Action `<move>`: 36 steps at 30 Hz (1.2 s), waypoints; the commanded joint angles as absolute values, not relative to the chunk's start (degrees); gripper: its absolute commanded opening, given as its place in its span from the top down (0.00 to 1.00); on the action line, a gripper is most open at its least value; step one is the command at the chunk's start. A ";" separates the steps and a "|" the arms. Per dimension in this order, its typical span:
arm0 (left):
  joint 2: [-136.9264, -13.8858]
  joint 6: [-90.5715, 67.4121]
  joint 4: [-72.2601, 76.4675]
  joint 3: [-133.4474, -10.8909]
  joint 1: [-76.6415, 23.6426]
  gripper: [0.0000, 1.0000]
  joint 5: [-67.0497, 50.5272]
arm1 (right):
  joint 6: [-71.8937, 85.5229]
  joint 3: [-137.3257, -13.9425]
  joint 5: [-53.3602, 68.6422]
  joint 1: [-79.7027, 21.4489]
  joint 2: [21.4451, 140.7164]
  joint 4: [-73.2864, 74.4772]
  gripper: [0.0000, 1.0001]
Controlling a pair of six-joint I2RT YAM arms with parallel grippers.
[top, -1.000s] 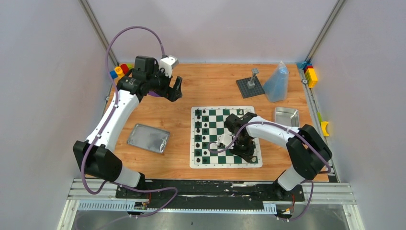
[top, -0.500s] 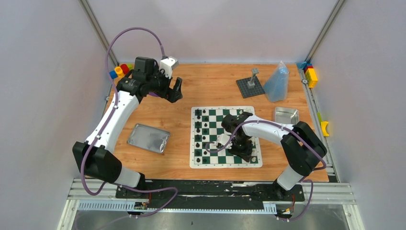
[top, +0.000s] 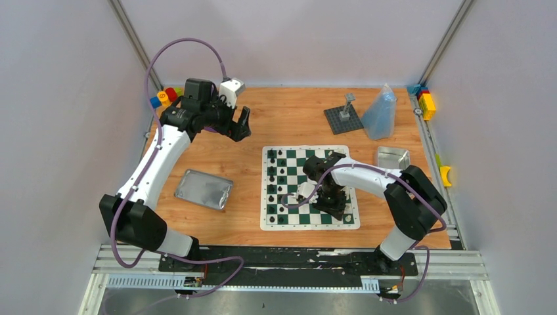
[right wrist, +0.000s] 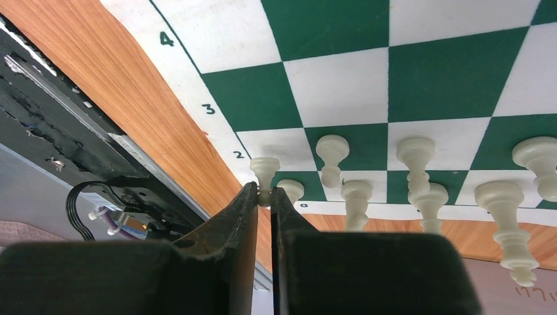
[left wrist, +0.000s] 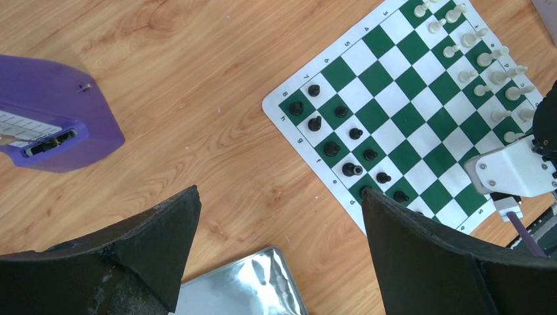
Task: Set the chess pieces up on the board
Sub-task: Place the chess piece on the chessboard.
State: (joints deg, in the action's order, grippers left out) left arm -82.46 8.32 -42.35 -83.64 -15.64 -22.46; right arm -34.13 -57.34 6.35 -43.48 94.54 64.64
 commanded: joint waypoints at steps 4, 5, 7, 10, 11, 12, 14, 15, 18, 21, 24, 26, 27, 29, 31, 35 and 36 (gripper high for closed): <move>-80.15 9.33 -41.31 -83.40 -15.33 0.00 -23.62 | -33.40 -59.01 5.23 -43.86 94.81 64.79 0.88; -80.22 9.32 -41.31 -83.41 -15.30 0.00 -23.67 | -33.40 -59.06 5.27 -43.86 94.77 64.85 0.87; -80.24 9.32 -41.31 -83.41 -15.29 0.00 -23.69 | -33.52 -59.07 5.25 -43.84 94.75 64.93 0.86; -80.18 9.34 -41.31 -83.35 -15.29 0.00 -23.65 | -33.49 -59.02 5.43 -43.86 94.76 65.04 0.83; -80.23 9.37 -41.31 -83.38 -15.29 0.00 -23.69 | -33.50 -59.04 5.56 -43.90 94.75 65.12 0.83; -80.24 9.34 -41.31 -83.40 -15.29 0.00 -23.65 | -33.56 -59.00 5.66 -43.94 94.75 65.12 0.82; -80.32 9.39 -41.31 -83.32 -15.29 0.00 -23.64 | -33.64 -59.02 5.78 -43.95 94.89 65.08 0.81; -80.33 9.40 -41.26 -83.28 -15.29 0.00 -23.64 | -33.63 -59.10 5.80 -43.96 94.84 65.10 0.80; -80.26 9.37 -41.28 -83.23 -15.29 0.00 -23.75 | -33.66 -59.28 5.87 -43.95 94.79 65.05 0.79; -80.16 9.47 -41.24 -83.15 -15.29 0.00 -23.76 | -33.60 -59.57 6.12 -43.90 94.72 65.00 0.79; -80.07 9.46 -41.29 -82.94 -15.30 0.00 -23.82 | -33.49 -59.74 6.24 -43.95 94.55 65.12 0.79; -80.03 9.48 -41.31 -82.91 -15.29 0.00 -23.85 | -33.46 -59.86 6.59 -43.95 94.09 65.35 0.79; -80.00 9.53 -41.26 -82.90 -15.29 0.00 -23.85 | -33.47 -59.95 6.93 -43.95 93.96 65.43 0.78; -79.98 9.61 -41.31 -82.89 -15.29 0.00 -23.89 | -33.36 -59.94 7.60 -43.95 93.71 65.56 0.78; -79.97 9.55 -41.30 -82.98 -15.29 0.00 -23.89 | -33.26 -59.88 8.02 -43.90 93.86 65.61 0.78; -79.95 9.72 -41.48 -83.20 -15.29 0.00 -23.85 | -33.21 -60.63 8.16 -43.95 92.67 65.82 0.78; -79.86 9.75 -41.48 -83.22 -15.29 0.00 -23.75 | -33.08 -61.14 8.38 -43.87 91.87 65.91 0.77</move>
